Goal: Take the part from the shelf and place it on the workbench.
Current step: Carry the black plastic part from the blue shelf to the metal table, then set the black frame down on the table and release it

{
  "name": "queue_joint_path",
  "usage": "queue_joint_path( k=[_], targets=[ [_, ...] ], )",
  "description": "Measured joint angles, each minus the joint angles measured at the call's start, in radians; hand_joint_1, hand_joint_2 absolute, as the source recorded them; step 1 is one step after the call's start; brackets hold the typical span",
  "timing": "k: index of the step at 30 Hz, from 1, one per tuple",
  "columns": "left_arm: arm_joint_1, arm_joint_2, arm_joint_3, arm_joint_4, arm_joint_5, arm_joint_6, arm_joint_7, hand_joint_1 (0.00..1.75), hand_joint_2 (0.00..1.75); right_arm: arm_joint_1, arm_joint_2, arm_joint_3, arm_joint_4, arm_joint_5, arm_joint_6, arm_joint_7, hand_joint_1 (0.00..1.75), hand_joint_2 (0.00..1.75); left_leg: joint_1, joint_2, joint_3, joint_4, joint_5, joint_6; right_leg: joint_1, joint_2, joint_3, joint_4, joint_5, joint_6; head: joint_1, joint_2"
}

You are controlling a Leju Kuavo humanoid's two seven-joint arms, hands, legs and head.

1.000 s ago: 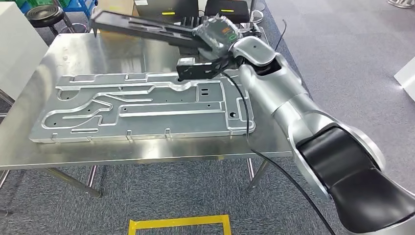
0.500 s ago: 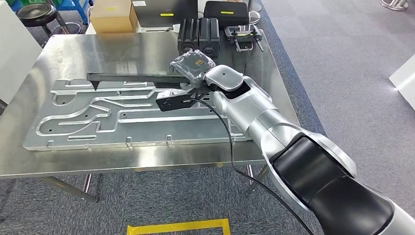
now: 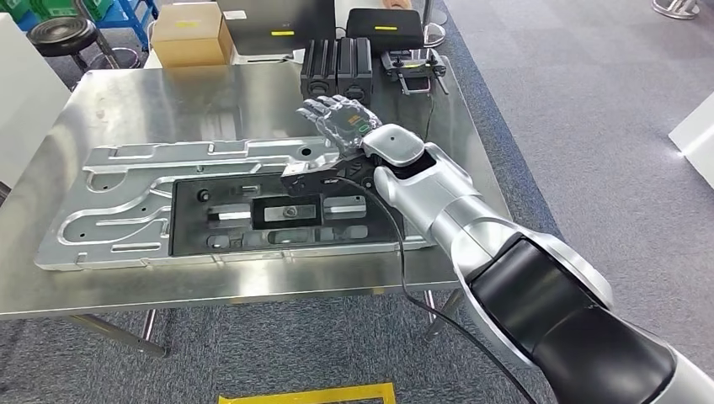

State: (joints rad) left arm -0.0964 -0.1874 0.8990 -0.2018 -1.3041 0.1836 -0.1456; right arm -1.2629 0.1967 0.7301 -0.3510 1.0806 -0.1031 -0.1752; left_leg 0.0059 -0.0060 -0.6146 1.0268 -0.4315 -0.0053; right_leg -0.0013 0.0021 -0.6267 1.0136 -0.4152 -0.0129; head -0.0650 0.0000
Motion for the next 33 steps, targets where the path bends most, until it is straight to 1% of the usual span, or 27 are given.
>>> queue_joint_path(
  k=[1,2,4,5,6,7,9,10,11,12,14,16,17,19,20,21,22,23,24,25,26,27,28,30,31,32,33],
  targets=[
    [0.001,0.001,0.0,0.0,0.0,0.001,0.002,0.0,0.0,-0.001,-0.002,0.0,0.002,0.0,0.001,0.002,0.0,0.0,0.0,0.0,-0.009,0.023,-0.016,-0.005,-0.003,0.0,0.004,-0.005,0.002,-0.004,0.0,0.0],
    [0.001,0.001,0.0,0.0,0.001,0.002,0.004,0.0,0.0,-0.001,-0.003,0.0,0.003,0.001,0.003,0.003,0.0,0.0,0.002,0.0,-0.028,0.07,-0.043,-0.01,-0.006,0.0,0.008,-0.008,0.003,-0.008,0.0,0.0],
    [0.002,0.003,0.001,0.0,0.001,0.002,0.007,0.0,0.0,-0.001,-0.008,0.0,0.007,0.001,0.007,0.003,0.0,0.0,0.005,0.0,-0.09,0.202,-0.103,-0.019,-0.006,0.0,0.009,-0.009,0.001,-0.012,0.0,0.0],
    [0.003,0.004,0.001,0.0,0.001,0.002,0.007,0.0,0.0,-0.001,-0.012,0.0,0.01,0.001,0.009,0.003,0.0,0.0,0.008,0.0,-0.118,0.255,-0.119,-0.022,-0.006,0.0,0.01,-0.008,0.0,-0.012,0.0,0.0],
    [0.003,0.004,0.001,0.0,0.001,0.002,0.008,0.0,0.0,0.0,-0.017,0.0,0.012,0.0,0.01,0.005,0.0,0.0,0.01,0.001,-0.131,0.275,-0.115,-0.025,-0.006,0.001,0.011,-0.007,-0.001,-0.011,0.0,0.0],
    [0.004,0.005,0.001,0.0,0.0,0.001,0.009,0.0,0.0,-0.001,-0.021,0.0,0.014,0.0,0.01,0.009,0.0,0.0,0.012,0.001,-0.124,0.255,-0.092,-0.027,-0.007,0.002,0.012,-0.006,-0.003,-0.009,0.0,0.0],
    [0.005,0.007,0.001,0.0,0.0,-0.002,0.01,0.0,0.0,-0.006,-0.036,-0.002,0.015,0.0,0.004,0.018,0.0,0.0,0.016,0.001,-0.066,0.128,-0.021,-0.028,-0.01,0.004,0.015,0.0,-0.01,-0.001,0.0,0.0],
    [0.005,0.008,0.002,0.0,0.002,-0.004,0.01,0.0,0.0,-0.013,-0.05,-0.003,0.015,-0.001,-0.002,0.02,0.0,0.0,0.016,0.0,-0.037,0.065,0.003,-0.026,-0.01,0.004,0.015,0.006,-0.014,0.004,0.0,0.0],
    [0.005,0.008,0.003,0.0,0.005,-0.006,0.008,0.0,0.0,-0.022,-0.067,-0.006,0.014,-0.002,-0.013,0.018,0.0,0.0,0.015,-0.001,-0.018,0.025,0.014,-0.021,-0.009,0.004,0.013,0.009,-0.016,0.011,0.0,0.0],
    [0.005,0.008,0.004,0.001,0.008,-0.007,0.005,0.0,0.0,-0.031,-0.088,-0.01,0.012,-0.002,-0.025,0.013,0.0,0.0,0.013,-0.003,-0.011,0.009,0.012,-0.015,-0.007,0.004,0.011,0.011,-0.018,0.016,0.0,0.0],
    [0.006,0.008,0.007,0.001,0.011,-0.009,0.0,0.0,0.0,-0.054,-0.146,-0.022,0.002,-0.002,-0.05,-0.005,0.0,0.0,0.01,-0.006,-0.011,0.008,0.012,0.002,-0.007,0.001,0.01,0.01,-0.018,0.029,0.0,0.0],
    [0.009,0.008,0.009,0.001,0.011,-0.012,-0.002,0.0,0.0,-0.087,-0.221,-0.035,-0.015,0.002,-0.06,-0.025,0.0,0.0,0.011,-0.01,-0.01,0.003,0.015,0.018,-0.011,-0.001,0.002,0.032,-0.037,0.042,0.0,0.0],
    [0.01,0.008,0.009,0.001,0.011,-0.013,-0.003,0.0,0.0,-0.108,-0.264,-0.041,-0.025,0.006,-0.059,-0.036,0.0,0.0,0.012,-0.011,-0.009,0.0,0.016,0.025,-0.012,-0.001,-0.015,0.07,-0.062,0.048,0.0,0.0],
    [0.013,0.008,0.011,0.001,0.016,-0.013,-0.006,0.0,0.0,-0.15,-0.354,-0.049,-0.055,0.01,-0.039,-0.067,0.0,0.0,0.011,-0.013,-0.011,-0.001,0.016,0.033,-0.012,-0.001,-0.075,0.195,-0.126,0.056,0.0,0.0],
    [0.016,0.008,0.014,0.001,0.021,-0.012,-0.008,0.0,0.0,-0.166,-0.405,-0.051,-0.084,0.005,-0.016,-0.083,0.0,0.0,0.01,-0.014,-0.01,-0.001,0.015,0.036,-0.012,-0.001,-0.105,0.255,-0.148,0.058,0.0,0.0],
    [0.021,0.008,0.017,0.001,0.026,-0.01,-0.011,0.0,0.0,-0.177,-0.455,-0.052,-0.123,-0.006,0.013,-0.096,0.0,0.0,0.009,-0.016,-0.009,-0.001,0.013,0.038,-0.012,-0.001,-0.122,0.286,-0.151,0.058,0.0,0.0],
    [0.025,0.008,0.021,0.001,0.031,-0.008,-0.015,0.0,0.0,-0.185,-0.506,-0.054,-0.171,-0.02,0.045,-0.103,0.0,0.0,0.008,-0.018,-0.007,0.0,0.011,0.04,-0.011,-0.001,-0.12,0.278,-0.133,0.055,0.0,0.0],
    [0.029,0.008,0.025,0.001,0.035,-0.006,-0.018,0.0,0.0,-0.191,-0.554,-0.056,-0.223,-0.034,0.071,-0.104,0.0,0.0,0.006,-0.019,-0.005,0.0,0.009,0.041,-0.01,-0.001,-0.1,0.229,-0.096,0.05,0.0,0.0],
    [0.032,0.007,0.028,0.001,0.039,-0.004,-0.02,0.0,0.0,-0.196,-0.594,-0.059,-0.272,-0.047,0.087,-0.099,0.0,0.0,0.003,-0.019,-0.002,0.0,0.006,0.041,-0.006,-0.002,-0.069,0.154,-0.053,0.041,0.0,0.0],
    [0.034,0.006,0.031,0.001,0.043,-0.004,-0.022,0.0,0.0,-0.198,-0.633,-0.063,-0.319,-0.061,0.094,-0.09,0.0,0.0,0.0,-0.018,-0.001,-0.001,0.004,0.039,-0.002,-0.003,-0.038,0.086,-0.022,0.033,0.0,0.0],
    [0.035,0.005,0.035,0.002,0.05,-0.002,-0.022,0.0,0.0,-0.192,-0.671,-0.068,-0.368,-0.081,0.092,-0.076,0.0,0.0,-0.001,-0.017,0.0,0.0,0.003,0.037,0.003,-0.004,-0.015,0.033,-0.003,0.026,0.0,0.0],
    [0.035,0.003,0.042,0.002,0.061,0.0,-0.02,0.0,0.0,-0.174,-0.715,-0.075,-0.426,-0.112,0.077,-0.057,0.0,0.0,-0.001,-0.016,0.001,0.0,0.002,0.034,0.008,-0.006,-0.002,0.005,0.003,0.022,0.0,0.0],
    [0.034,0.001,0.05,0.003,0.073,0.002,-0.014,0.0,0.0,-0.139,-0.767,-0.088,-0.491,-0.154,0.053,-0.035,0.0,0.0,0.001,-0.018,0.003,-0.002,0.003,0.03,0.012,-0.009,0.004,-0.001,0.001,0.022,0.0,0.0],
    [0.03,-0.002,0.071,0.004,0.098,0.006,0.005,0.0,0.0,0.002,-0.88,-0.153,-0.638,-0.256,-0.026,0.008,0.0,0.0,0.005,-0.024,0.012,-0.006,0.0,0.024,0.014,-0.02,0.023,-0.022,0.005,0.019,0.0,0.0],
    [0.029,-0.004,0.081,0.005,0.105,0.007,0.014,0.0,0.0,0.115,-0.929,-0.217,-0.712,-0.296,-0.075,0.021,0.0,0.0,0.005,-0.022,0.015,0.002,-0.014,0.021,0.013,-0.03,0.038,-0.038,0.007,0.017,0.0,0.0],
    [0.029,-0.005,0.09,0.005,0.11,0.008,0.019,0.0,0.0,0.247,-0.967,-0.302,-0.782,-0.322,-0.119,0.024,0.0,0.0,0.004,-0.017,0.01,0.028,-0.039,0.018,0.01,-0.038,0.052,-0.053,0.009,0.014,0.0,0.0],
    [0.03,-0.006,0.097,0.005,0.112,0.009,0.023,0.0,0.0,0.387,-0.99,-0.398,-0.845,-0.333,-0.153,0.016,0.0,0.0,0.004,-0.01,-0.006,0.075,-0.072,0.015,0.007,-0.046,0.06,-0.062,0.01,0.012,0.0,0.0]
  ],
)
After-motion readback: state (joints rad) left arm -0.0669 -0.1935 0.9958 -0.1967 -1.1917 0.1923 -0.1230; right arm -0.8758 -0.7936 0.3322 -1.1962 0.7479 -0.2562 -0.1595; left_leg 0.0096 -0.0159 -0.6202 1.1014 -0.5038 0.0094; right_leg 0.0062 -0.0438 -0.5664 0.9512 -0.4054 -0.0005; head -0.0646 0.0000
